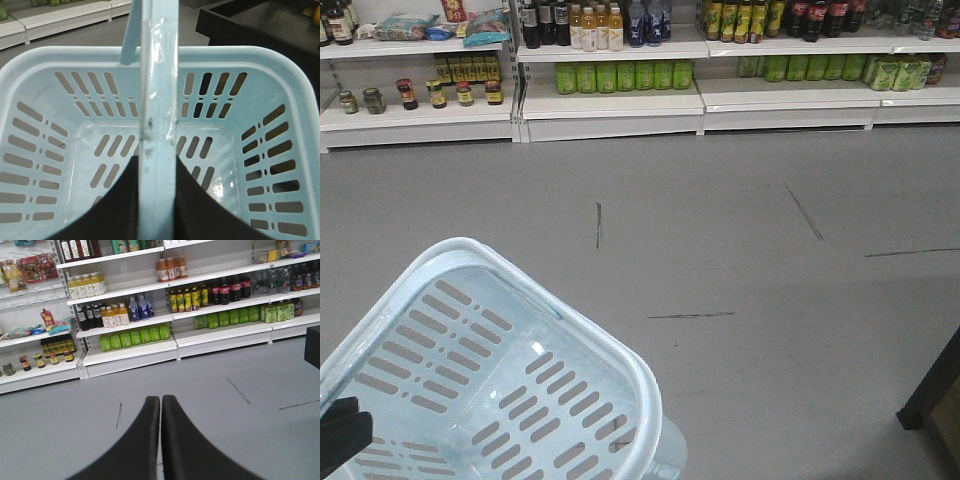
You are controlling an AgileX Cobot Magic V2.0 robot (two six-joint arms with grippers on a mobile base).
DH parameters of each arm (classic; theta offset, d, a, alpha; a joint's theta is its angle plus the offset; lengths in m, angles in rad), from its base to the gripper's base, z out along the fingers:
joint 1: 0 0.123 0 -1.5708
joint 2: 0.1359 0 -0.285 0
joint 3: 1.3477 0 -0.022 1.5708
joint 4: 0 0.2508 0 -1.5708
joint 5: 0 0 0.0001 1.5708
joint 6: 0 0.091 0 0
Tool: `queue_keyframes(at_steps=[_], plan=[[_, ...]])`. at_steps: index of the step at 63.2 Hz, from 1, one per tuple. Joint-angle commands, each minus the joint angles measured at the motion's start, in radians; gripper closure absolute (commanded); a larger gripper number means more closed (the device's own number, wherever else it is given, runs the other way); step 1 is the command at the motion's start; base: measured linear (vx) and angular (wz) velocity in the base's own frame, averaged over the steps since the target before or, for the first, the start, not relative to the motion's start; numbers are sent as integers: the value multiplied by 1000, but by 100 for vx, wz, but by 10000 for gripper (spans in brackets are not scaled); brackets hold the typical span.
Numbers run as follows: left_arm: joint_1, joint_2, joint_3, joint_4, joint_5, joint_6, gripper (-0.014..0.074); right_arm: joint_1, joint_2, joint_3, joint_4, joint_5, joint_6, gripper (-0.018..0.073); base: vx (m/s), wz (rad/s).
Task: Pick three apples into basket with both arms
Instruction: 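Drive the base to the table with red apples, basket held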
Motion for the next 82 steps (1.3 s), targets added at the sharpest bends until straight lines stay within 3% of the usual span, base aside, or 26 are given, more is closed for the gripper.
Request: queue_keyframes(at_steps=[1,82], plan=[[-1,2,-30,-42,-96,-8,603,-4,-13,15,-2,-74,-5,564,23,-15],[-1,2,-30,-42,-96,-6,603,-4,-13,15,-2,-74,-5,564,15,-36]])
